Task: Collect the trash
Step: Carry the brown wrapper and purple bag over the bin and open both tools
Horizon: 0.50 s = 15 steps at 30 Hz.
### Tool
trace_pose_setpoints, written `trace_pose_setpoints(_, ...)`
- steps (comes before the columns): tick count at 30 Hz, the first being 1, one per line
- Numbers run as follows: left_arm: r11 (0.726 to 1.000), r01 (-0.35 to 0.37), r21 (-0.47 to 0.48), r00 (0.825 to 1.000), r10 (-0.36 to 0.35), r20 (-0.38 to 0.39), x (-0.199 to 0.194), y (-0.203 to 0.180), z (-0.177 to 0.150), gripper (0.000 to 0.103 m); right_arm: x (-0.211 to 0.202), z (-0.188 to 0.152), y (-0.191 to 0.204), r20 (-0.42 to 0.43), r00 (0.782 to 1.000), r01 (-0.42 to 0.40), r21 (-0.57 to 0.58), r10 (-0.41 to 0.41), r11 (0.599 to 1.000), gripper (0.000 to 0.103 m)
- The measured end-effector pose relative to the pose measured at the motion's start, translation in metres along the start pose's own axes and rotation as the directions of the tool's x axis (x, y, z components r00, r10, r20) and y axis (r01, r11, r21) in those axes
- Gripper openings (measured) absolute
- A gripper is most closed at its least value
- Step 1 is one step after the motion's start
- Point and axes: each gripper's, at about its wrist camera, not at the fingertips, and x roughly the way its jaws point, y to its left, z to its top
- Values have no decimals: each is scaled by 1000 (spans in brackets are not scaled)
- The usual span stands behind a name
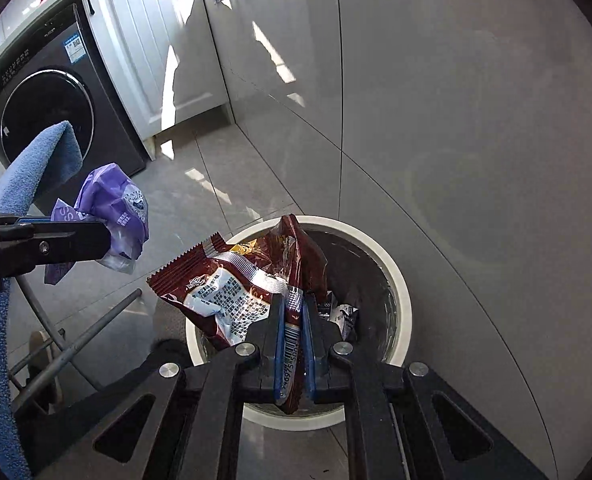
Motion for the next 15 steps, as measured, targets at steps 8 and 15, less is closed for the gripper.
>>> trace_pose_setpoints(8,994,96,-50,995,-97,-13,26,-8,14,46,28,-1,-24,-47,998,39,45,-37,998,22)
trace_pose_setpoints(15,995,93,-41,995,-92,31,-1,-5,9,49,7,-6,-19,-23,996,84,18,-83,996,27)
